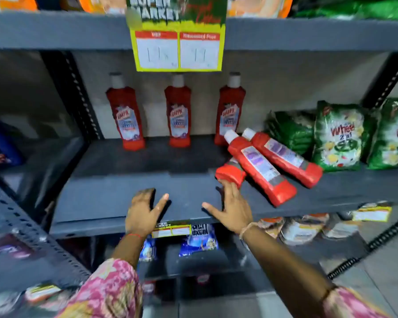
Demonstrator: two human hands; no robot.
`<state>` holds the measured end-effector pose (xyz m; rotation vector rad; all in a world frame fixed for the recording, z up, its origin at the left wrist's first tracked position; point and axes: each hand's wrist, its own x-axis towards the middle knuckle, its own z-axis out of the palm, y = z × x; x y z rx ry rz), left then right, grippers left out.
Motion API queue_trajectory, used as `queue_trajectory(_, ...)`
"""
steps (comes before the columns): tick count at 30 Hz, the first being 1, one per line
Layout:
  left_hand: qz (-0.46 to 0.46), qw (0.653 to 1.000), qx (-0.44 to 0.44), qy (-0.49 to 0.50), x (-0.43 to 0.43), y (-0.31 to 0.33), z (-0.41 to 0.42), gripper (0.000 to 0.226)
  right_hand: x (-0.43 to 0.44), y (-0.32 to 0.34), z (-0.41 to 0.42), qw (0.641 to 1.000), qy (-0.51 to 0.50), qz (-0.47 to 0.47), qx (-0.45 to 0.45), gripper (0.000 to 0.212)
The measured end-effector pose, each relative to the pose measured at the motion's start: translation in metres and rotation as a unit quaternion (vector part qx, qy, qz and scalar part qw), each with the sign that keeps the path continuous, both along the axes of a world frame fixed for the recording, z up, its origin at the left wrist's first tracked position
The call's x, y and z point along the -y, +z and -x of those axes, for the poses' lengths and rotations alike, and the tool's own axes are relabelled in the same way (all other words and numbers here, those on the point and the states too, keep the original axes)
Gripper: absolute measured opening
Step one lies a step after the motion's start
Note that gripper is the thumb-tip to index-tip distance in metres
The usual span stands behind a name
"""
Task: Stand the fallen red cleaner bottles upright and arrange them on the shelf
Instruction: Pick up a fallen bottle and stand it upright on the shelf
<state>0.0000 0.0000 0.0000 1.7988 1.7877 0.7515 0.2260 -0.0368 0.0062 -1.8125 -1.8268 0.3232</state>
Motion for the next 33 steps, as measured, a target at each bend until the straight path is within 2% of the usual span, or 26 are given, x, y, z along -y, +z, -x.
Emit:
queue_trajectory(3, -0.031, 0.990, -0.134, -0.024, -0.007, -0.003, -0.003, 0.091, -0.005, -0.004, 0.003, 0.998, -0.002, -0.042, 0.037, 0.093)
queue_trajectory(5, -0.020, 0.989, -0.142, -0.021, -0.009, -0.004, -0.005, 0.097, -0.005, -0.003, 0.003, 0.997, -0.014, -0.069, 0.027, 0.082)
queue_trajectory(7, -0.026, 0.988, -0.151, -0.019, -0.008, -0.007, -0.006, 0.098, -0.009, 0.004, -0.006, 0.984, -0.065, -0.155, 0.052, 0.073)
queue_trajectory(9, -0.034, 0.985, -0.165, -0.018, -0.008, -0.008, -0.006, 0.098, -0.022, 0.022, -0.027, 0.963, -0.150, -0.211, 0.082, 0.076)
queue_trajectory(11, -0.031, 0.985, -0.170, -0.012, -0.008, -0.007, -0.007, 0.097, -0.037, 0.039, -0.054, 0.957, -0.223, -0.158, 0.095, 0.084)
queue_trajectory(13, -0.031, 0.985, -0.167, -0.006, -0.007, -0.008, -0.007, 0.097, -0.046, 0.046, -0.075, 0.959, -0.256, -0.052, 0.106, 0.086)
queue_trajectory(15, -0.029, 0.986, -0.162, -0.005, -0.006, -0.007, -0.008, 0.096, -0.051, 0.045, -0.089, 0.963, -0.253, 0.013, 0.088, 0.080)
queue_trajectory(19, -0.026, 0.988, -0.153, 0.000, -0.005, -0.006, -0.008, 0.095, -0.057, 0.046, -0.098, 0.970, -0.232, 0.072, 0.028, 0.078)
queue_trajectory(26, -0.018, 0.989, -0.146, -0.002, -0.004, -0.004, -0.009, 0.094, -0.058, 0.045, -0.097, 0.967, -0.242, 0.074, 0.013, 0.087)
queue_trajectory(29, -0.006, 0.990, -0.138, -0.011, -0.003, -0.002, -0.007, 0.092, -0.055, 0.046, -0.091, 0.965, -0.255, 0.050, 0.017, 0.086)
queue_trajectory(33, 0.019, 0.992, -0.121, -0.035, -0.006, 0.002, -0.001, 0.078, -0.048, 0.052, -0.070, 0.955, -0.295, -0.009, 0.008, 0.093)
